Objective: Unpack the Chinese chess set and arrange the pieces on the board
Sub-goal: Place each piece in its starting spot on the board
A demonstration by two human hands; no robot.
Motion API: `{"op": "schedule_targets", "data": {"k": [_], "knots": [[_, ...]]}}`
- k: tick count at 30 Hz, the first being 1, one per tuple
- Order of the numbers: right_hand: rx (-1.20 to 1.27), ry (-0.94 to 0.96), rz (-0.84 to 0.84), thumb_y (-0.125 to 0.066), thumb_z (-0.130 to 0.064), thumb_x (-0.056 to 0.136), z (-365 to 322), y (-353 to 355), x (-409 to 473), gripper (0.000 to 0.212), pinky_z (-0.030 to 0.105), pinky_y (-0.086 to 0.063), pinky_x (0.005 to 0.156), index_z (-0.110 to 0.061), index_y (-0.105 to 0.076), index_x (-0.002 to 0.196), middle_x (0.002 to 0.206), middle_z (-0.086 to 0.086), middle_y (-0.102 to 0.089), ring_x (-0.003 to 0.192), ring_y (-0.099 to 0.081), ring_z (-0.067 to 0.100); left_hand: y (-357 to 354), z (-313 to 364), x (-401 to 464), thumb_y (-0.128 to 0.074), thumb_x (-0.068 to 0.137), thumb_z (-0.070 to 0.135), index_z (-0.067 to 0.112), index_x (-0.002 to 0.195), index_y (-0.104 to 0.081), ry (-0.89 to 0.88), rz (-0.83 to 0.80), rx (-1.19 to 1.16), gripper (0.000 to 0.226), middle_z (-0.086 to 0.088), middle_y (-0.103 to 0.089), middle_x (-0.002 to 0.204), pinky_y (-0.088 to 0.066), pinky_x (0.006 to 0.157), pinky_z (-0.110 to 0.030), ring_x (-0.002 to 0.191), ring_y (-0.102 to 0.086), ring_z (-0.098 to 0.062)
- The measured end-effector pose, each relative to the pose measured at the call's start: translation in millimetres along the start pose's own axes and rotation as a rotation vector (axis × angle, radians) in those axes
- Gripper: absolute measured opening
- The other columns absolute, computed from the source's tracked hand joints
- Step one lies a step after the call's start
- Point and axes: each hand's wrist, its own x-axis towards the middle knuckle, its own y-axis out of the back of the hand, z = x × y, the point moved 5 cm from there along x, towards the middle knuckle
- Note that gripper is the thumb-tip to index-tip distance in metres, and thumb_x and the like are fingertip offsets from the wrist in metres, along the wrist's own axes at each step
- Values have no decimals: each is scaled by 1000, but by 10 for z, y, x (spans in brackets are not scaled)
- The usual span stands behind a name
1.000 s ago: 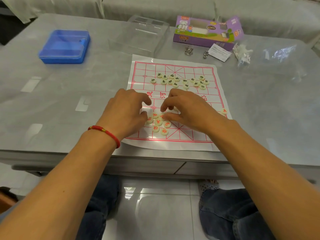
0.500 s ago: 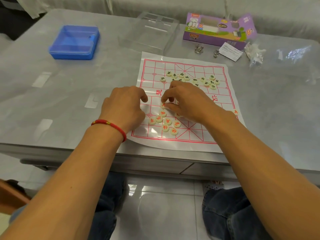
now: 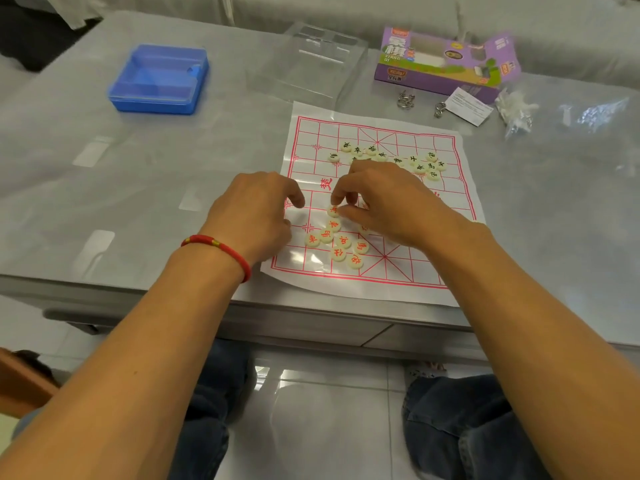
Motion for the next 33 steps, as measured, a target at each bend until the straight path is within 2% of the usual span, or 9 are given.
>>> {"op": "schedule_targets", "data": {"k": [4,7,11,13,19,24,26,30,33], "knots": [[12,32,-21,-68,-29,92,-80,28,-91,20,13,-40,66,-25,-70,112,100,-8,-59,84,-51,7,-78,76,-31,-74,88,24,28,123,-65,-63,-59,4,36,-3,-60,133,-52,94,-37,113,-59,-26],[25,53,-61,-68,-30,92,-130,3,-137,21,12,-36,64,-26,-70,113,98,-11,-53,84,-50,6,-105,85,-54,-74,87,25,28,123,-64,-69,-80,30,37,-4,-61,130,-53,96,-38,112,-60,-26],[26,39,-77,-69,-27,91,-82,59,-201,20,15,-43,67,-25,-72,110,99,-8,-60,83,-52,7,-115,49,-63,-74,87,23,27,125,-63,-50,-95,16,39,-3,-62,129,-53,94,-37,109,-60,-25],[40,26,-113,-70,-28,90,-56,60,-240,19,13,-41,66,-24,-73,109,100,-6,-63,81,-53,7,-126,46,-71,-74,88,24,27,125,-63,-52,-97,12,39,-3,-62,129,-53,93,-37,107,-61,-24],[36,51,-153,-72,-30,89,-113,-6,-261,25,12,-34,63,-22,-72,112,102,-7,-63,83,-54,7,-55,-15,-69,-72,89,27,29,125,-62,-16,-35,8,38,-1,-62,129,-54,91,-38,106,-62,-24],[-12,64,-162,-72,-35,88,-133,-21,-225,27,17,-42,67,-22,-72,112,103,-6,-64,86,-56,9,32,-108,-88,-71,90,24,26,125,-62,63,23,-24,37,-3,-64,124,-54,90,-42,104,-63,-26],[9,37,-122,-72,-41,87,-105,4,-188,28,18,-44,67,-23,-72,108,98,-8,-63,84,-56,8,51,-130,-102,-70,90,26,26,125,-62,81,53,-24,35,-3,-65,122,-54,90,-43,104,-63,-26],[11,-38,63,-65,-51,88,-133,16,-9,30,24,-48,71,-24,-70,100,93,-8,-60,83,-56,10,40,-168,-107,-69,91,27,26,126,-62,95,71,-27,36,-3,-65,122,-54,90,-44,106,-63,-27],[-31,-74,120,-62,-52,90,-275,-82,166,32,27,-47,73,-23,-68,100,94,-9,-55,84,-55,11,-18,-219,-104,-72,87,36,28,141,-49,93,-30,22,59,-5,-57,130,-49,96,-45,119,-53,-28]]}}
